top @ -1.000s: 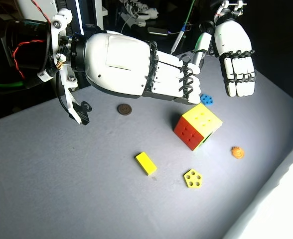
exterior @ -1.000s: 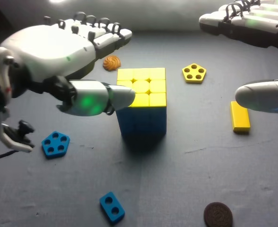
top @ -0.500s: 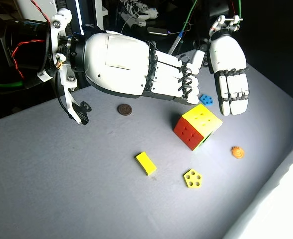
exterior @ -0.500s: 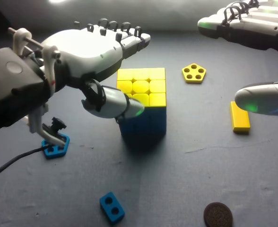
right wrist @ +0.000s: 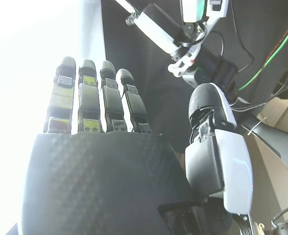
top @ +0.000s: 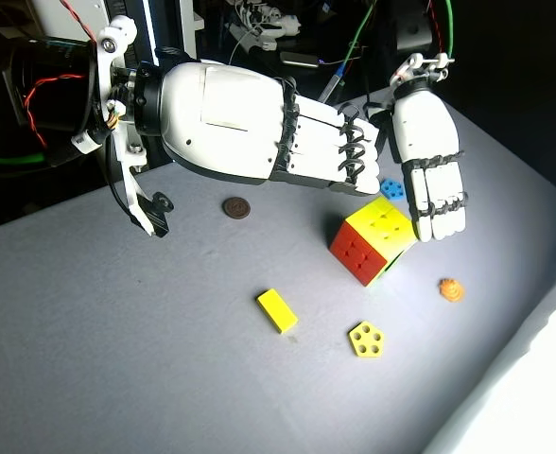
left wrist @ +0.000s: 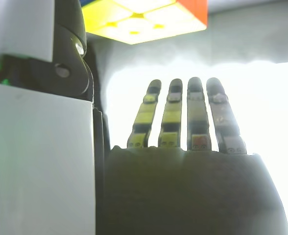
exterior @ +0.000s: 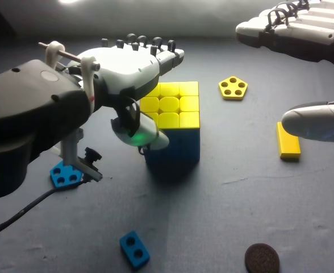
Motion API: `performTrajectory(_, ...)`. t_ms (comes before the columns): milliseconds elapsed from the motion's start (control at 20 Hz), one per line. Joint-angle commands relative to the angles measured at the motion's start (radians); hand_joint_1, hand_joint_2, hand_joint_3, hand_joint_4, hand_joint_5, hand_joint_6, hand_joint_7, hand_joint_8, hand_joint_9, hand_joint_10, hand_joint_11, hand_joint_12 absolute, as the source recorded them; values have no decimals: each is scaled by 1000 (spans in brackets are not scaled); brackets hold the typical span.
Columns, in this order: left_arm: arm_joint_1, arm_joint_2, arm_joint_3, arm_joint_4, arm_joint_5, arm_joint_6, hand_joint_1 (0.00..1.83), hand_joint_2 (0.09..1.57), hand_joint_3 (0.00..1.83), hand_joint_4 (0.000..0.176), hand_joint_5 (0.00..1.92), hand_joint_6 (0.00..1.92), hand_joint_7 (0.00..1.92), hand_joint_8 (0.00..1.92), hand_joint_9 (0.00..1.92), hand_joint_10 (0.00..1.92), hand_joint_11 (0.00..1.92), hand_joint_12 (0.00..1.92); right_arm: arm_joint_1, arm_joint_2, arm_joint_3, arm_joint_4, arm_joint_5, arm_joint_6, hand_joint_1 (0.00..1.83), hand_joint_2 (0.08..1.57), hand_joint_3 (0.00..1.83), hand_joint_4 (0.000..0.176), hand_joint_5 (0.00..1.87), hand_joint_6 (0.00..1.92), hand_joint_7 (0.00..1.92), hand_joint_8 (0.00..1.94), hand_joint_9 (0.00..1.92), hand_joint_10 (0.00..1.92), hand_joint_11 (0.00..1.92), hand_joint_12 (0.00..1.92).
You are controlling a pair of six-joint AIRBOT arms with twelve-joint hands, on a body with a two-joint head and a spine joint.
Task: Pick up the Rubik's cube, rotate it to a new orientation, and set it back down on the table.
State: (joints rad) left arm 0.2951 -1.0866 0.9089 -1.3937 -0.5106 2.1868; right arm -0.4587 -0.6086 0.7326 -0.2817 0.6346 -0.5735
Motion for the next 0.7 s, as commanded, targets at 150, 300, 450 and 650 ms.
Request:
performTrajectory(150,-12,-33,24,-69,-72,66,940,992,0,0,0,0,0,0,0,0,11,9,6,4,-5,20,118,6,55,1272,3,0,18,3,60,1,37,0,0,0)
performTrajectory(300,-12,-44,35,-100,-79,87,915,1001,1,0,0,0,0,0,0,0,28,20,6,4,-6,19,118,6,92,1261,0,0,25,5,58,0,17,0,0,0)
performTrajectory(450,-11,-51,45,-134,-86,115,913,1013,5,0,0,0,0,0,0,0,30,19,6,4,-7,18,118,6,96,1270,0,0,25,4,54,5,16,6,0,0)
performTrajectory(650,-5,-62,66,-146,-88,120,899,1017,2,0,0,0,0,0,0,0,37,30,5,4,-8,17,118,6,78,1262,0,0,42,10,65,7,25,9,0,0)
